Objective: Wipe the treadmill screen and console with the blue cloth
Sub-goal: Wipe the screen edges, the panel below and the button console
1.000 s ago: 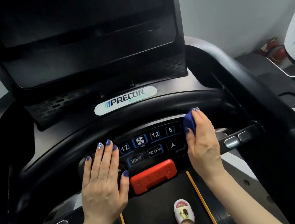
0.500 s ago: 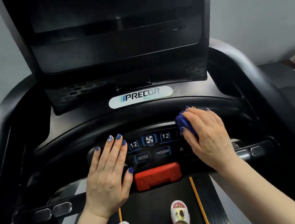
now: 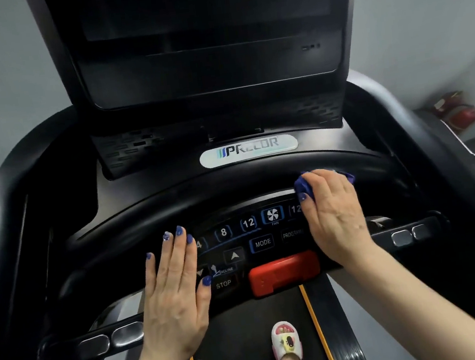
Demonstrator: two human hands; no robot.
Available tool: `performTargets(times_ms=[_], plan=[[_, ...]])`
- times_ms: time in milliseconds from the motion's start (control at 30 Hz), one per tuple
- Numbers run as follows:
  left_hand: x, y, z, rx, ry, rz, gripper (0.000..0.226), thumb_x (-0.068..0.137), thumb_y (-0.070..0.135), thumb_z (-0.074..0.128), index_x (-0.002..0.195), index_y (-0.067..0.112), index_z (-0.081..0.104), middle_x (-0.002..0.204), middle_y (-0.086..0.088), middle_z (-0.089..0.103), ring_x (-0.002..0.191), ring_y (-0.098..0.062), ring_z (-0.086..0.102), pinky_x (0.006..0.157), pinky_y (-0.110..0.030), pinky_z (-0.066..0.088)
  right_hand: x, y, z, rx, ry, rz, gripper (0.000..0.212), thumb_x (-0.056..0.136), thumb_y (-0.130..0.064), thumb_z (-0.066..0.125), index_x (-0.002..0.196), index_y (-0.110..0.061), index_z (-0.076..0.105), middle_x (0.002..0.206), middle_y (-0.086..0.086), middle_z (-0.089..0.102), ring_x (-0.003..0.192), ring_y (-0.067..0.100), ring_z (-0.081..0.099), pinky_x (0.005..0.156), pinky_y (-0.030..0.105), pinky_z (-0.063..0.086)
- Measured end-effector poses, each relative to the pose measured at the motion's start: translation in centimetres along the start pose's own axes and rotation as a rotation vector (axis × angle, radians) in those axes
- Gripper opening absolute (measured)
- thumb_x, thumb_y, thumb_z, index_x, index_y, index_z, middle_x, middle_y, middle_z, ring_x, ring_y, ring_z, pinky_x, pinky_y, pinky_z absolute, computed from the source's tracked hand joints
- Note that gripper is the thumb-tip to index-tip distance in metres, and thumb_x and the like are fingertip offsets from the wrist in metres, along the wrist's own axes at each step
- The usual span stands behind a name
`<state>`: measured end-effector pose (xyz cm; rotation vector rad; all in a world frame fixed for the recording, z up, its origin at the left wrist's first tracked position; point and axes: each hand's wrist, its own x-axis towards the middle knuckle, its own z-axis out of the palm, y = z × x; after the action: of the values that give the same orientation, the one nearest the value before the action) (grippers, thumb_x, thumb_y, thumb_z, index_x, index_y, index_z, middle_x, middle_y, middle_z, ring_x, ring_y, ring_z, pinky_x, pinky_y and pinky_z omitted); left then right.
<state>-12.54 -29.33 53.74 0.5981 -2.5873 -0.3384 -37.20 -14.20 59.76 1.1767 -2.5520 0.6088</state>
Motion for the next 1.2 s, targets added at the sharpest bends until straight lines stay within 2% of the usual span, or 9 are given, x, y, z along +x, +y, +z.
performTargets(times_ms=[67,200,367,533,700,833,933,1067,1200], plan=[[-0.7,-0.2,0.0,-0.018,-0.004,-0.004,0.059,0.107,0.037,0.021,0.159,0.011,0.011,0.167,-0.007,0.008,0.154,-0.026,0.012,0.125,-0.045,0.005,0.1,-2.7,0.8,0.003,0.002,0.017,0.04,0.097,-0.031,0.042,0.121,-0.004,0.059,0.119,0.013,0.059,0.108,0.031,0.052,0.101,0.041,0.036],[-1.1,-0.5,0.3,-0.029,-0.014,0.001,0.059,0.107,0.037,0.02,0.159,0.013,0.007,0.168,-0.006,0.005,0.154,-0.025,0.009,0.125,-0.044,0.004,0.0,-1.2,-0.3,-0.012,-0.118,-0.19,0.043,0.097,-0.033,0.043,0.126,-0.004,0.057,0.123,0.012,0.059,0.112,0.028,0.05,0.105,0.036,0.032],[-1.5,-0.6,0.2,-0.062,-0.017,-0.01,0.059,0.107,0.036,0.022,0.159,0.011,0.009,0.167,-0.007,0.007,0.154,-0.025,0.012,0.125,-0.044,0.005,0.6,-2.8,0.0,0.006,-0.043,-0.042,0.035,0.098,-0.027,0.043,0.116,-0.003,0.061,0.117,0.013,0.061,0.106,0.028,0.052,0.1,0.036,0.036],[-2.4,-0.8,0.3,-0.073,-0.035,-0.013,0.058,0.108,0.035,0.021,0.157,0.007,0.014,0.167,-0.009,0.007,0.153,-0.025,0.012,0.125,-0.044,0.006,1.3,-3.7,-0.7,0.038,-0.244,-0.275,0.04,0.097,-0.025,0.042,0.123,0.0,0.059,0.124,0.015,0.06,0.112,0.03,0.054,0.101,0.034,0.036],[-3.2,-1.2,0.1,-0.096,-0.026,-0.026,0.057,0.107,0.034,0.022,0.158,0.008,0.014,0.167,-0.008,0.01,0.153,-0.025,0.016,0.125,-0.044,0.009,2.1,-4.1,-1.1,0.018,-0.262,-0.214,0.028,0.098,-0.015,0.05,0.121,-0.003,0.061,0.121,0.011,0.061,0.105,0.031,0.057,0.093,0.024,0.034],[-3.5,-1.4,0.2,-0.109,-0.026,-0.012,0.058,0.107,0.034,0.024,0.159,0.011,0.011,0.167,-0.006,0.009,0.153,-0.023,0.016,0.125,-0.044,0.009,2.1,-5.0,-0.5,0.007,-0.303,-0.387,0.034,0.097,-0.014,0.045,0.123,0.002,0.06,0.12,0.016,0.06,0.106,0.027,0.051,0.095,0.029,0.036],[-3.6,-1.6,0.2,-0.113,-0.027,-0.002,0.057,0.107,0.033,0.024,0.156,0.006,0.017,0.167,-0.006,0.01,0.153,-0.023,0.017,0.125,-0.044,0.01,2.5,-3.5,-1.7,-0.009,-0.298,-0.325,0.036,0.097,-0.02,0.043,0.122,-0.002,0.061,0.116,0.014,0.062,0.101,0.03,0.056,0.091,0.026,0.036],[-3.7,-1.7,0.2,-0.102,-0.032,0.003,0.056,0.107,0.032,0.024,0.155,0.004,0.02,0.167,-0.008,0.013,0.152,-0.023,0.018,0.125,-0.045,0.011,1.9,-7.1,0.3,-0.035,-0.243,-0.293,0.031,0.095,-0.014,0.045,0.116,0.002,0.062,0.11,0.017,0.061,0.096,0.035,0.057,0.088,0.044,0.048],[-3.9,-1.9,0.1,-0.109,-0.044,0.02,0.056,0.107,0.032,0.024,0.154,0.003,0.022,0.166,-0.01,0.015,0.152,-0.024,0.019,0.124,-0.046,0.012,1.5,-7.2,-0.2,-0.053,-0.249,-0.406,0.035,0.096,-0.016,0.043,0.12,0.003,0.061,0.115,0.017,0.061,0.102,0.031,0.053,0.094,0.038,0.042]])
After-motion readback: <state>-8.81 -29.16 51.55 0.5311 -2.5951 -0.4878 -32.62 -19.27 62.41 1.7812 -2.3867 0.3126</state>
